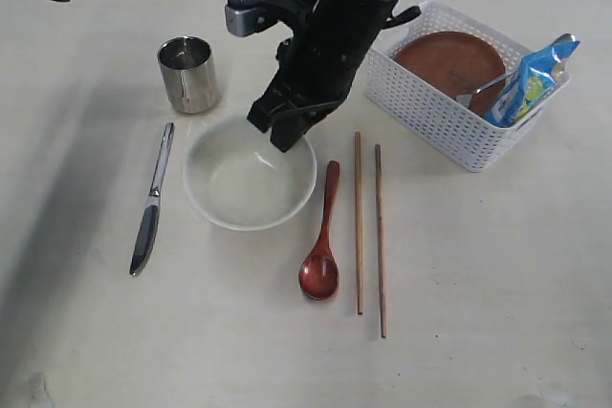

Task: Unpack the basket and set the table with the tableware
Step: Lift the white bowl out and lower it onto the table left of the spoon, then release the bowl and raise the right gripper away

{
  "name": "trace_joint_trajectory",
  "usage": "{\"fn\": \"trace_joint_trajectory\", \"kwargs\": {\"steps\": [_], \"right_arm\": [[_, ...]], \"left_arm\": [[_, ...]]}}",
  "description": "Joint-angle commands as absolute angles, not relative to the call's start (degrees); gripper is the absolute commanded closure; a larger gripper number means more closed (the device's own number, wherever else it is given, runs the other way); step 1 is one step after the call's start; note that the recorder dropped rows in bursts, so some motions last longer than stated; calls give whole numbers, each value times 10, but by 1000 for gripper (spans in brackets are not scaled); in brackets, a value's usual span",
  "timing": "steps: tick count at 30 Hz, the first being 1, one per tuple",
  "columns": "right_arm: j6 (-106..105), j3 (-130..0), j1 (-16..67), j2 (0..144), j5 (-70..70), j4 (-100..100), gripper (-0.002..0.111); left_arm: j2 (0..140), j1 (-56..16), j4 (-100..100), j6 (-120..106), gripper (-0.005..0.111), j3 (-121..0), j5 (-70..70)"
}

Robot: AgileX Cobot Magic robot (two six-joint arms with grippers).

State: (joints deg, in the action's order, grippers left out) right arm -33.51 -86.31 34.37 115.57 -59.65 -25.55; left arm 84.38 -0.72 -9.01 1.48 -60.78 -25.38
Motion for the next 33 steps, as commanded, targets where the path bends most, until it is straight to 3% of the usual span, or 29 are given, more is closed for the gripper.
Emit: {"fn": "trace_joint_trajectory", "kwargs": {"steps": [1,18,21,23,26,27,33], "right_arm": [[-365,-817,344,1153,-564,-307,109],[-405,-775,344,1174,-498,-345,108],[-405,-775,343,1174,-498,-343,96],[-405,-775,343,1174,-500,-342,77],[-405,-775,343,1174,-500,-342,41],[-405,-775,343,1170,-504,-341,34],[-283,-854,330,1051,-582,-158,43]], "left_arm": [[840,-6,-83,13,1,-604,-255],[840,-6,-83,13,1,-604,-255],[840,-6,-83,13,1,-604,-255],[840,-6,-83,13,1,-604,-255],[840,-6,-83,13,1,-604,-255],[840,-6,-83,13,1,-604,-255],[840,-6,-83,13,1,-604,-255]]}}
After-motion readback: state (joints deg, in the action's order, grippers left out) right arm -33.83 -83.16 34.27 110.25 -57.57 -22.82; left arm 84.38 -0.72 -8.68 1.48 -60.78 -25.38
